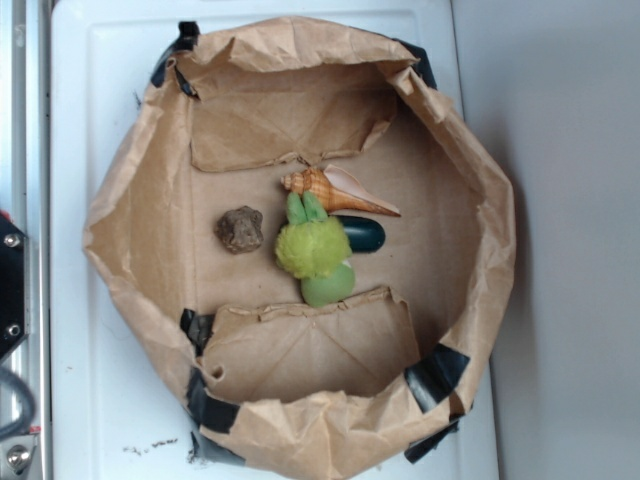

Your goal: Grab the green animal.

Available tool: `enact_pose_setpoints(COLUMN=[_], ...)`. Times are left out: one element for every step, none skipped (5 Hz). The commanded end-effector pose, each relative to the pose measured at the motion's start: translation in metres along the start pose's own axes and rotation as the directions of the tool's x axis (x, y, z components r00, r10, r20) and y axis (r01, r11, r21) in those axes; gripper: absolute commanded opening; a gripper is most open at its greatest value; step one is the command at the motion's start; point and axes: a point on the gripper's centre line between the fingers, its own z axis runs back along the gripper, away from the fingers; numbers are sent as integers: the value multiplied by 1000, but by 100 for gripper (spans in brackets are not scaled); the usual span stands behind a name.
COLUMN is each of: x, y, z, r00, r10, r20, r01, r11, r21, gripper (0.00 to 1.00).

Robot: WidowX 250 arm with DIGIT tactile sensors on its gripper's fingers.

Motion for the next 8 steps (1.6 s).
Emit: enact_pose_setpoints(x=[72, 97, 97, 97, 97, 100, 134, 141], y=[-20, -26, -26, -26, -26, -24, -15, -10], z=[-14, -19, -19, -19, -19, -68, -111, -144], r00=[907, 814, 814, 814, 814, 788, 802, 787], r10=[-412, -575, -575, -575, -575, -615, -597, -612], r20=[-83, -82, -82, -82, -82, 10, -22, -74], r01=[405, 571, 571, 571, 571, 612, 593, 614], r11=[910, 818, 818, 818, 818, 786, 790, 766], r21=[-91, -68, -68, -68, -68, 89, 155, 189], gripper=[100, 100, 100, 100, 100, 100, 100, 100])
